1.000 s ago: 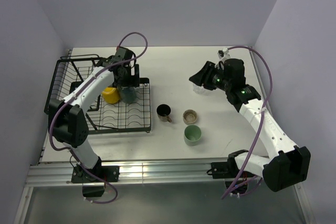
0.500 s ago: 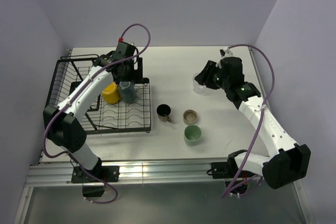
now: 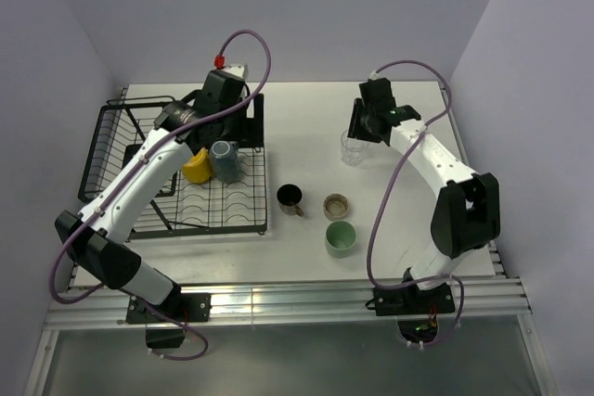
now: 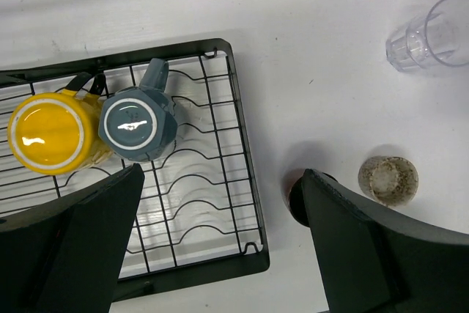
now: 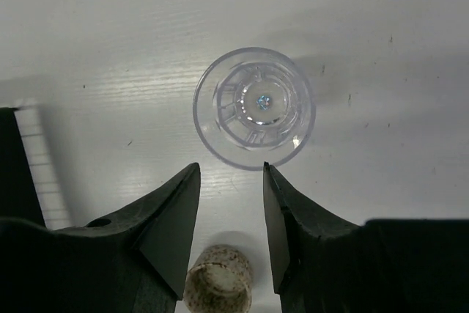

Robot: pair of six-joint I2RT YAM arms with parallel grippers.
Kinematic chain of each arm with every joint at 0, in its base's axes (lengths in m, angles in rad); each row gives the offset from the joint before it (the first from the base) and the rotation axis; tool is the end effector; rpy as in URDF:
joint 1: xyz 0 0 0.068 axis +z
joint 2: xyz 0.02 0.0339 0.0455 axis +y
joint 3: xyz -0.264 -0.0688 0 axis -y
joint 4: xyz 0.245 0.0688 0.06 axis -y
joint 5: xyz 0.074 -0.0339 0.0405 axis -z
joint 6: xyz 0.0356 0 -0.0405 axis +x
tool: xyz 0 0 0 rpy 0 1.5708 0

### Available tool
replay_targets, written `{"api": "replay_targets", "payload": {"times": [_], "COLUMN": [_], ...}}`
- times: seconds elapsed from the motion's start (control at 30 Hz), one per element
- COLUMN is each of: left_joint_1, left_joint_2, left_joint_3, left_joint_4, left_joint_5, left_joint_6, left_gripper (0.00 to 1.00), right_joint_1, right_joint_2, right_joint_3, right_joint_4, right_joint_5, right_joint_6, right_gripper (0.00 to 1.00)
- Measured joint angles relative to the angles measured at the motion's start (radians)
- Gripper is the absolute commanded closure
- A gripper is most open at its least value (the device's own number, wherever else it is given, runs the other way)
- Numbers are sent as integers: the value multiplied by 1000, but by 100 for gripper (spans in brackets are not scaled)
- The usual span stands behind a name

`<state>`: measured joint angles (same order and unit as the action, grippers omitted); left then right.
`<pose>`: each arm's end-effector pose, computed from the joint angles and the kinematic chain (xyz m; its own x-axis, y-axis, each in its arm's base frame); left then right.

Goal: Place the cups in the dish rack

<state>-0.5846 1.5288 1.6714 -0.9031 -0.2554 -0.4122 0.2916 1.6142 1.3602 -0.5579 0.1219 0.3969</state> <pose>0.2730 -0.1699 0.3967 -0.6794 -0.0152 -0.7336 0.1191 0.9842 -0.1307 0.3450 0.0990 0.2944 -0.7203 0.1844 -0.6687 0.0794 0.9796 0.1846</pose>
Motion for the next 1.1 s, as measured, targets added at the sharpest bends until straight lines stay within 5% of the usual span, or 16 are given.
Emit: {"api": "replay_targets", "payload": {"times": [0.8, 1.1], "left_joint_1": [-6, -6], "left_joint_2": [-58, -80], "left_joint_3": [-53, -91], "left_joint_4": [16, 31], "left_joint_5": [22, 23], "left_joint_6": [-1, -4], "left_gripper": [4, 5], "right_joint_1": [89, 90], "right_joint_2": [258, 339], "right_joint_3": [128, 177], "right_joint_4": [-43, -44], "right_joint_5": [109, 133], "right_joint_6": [-13, -25], "right_gripper": [52, 72]}}
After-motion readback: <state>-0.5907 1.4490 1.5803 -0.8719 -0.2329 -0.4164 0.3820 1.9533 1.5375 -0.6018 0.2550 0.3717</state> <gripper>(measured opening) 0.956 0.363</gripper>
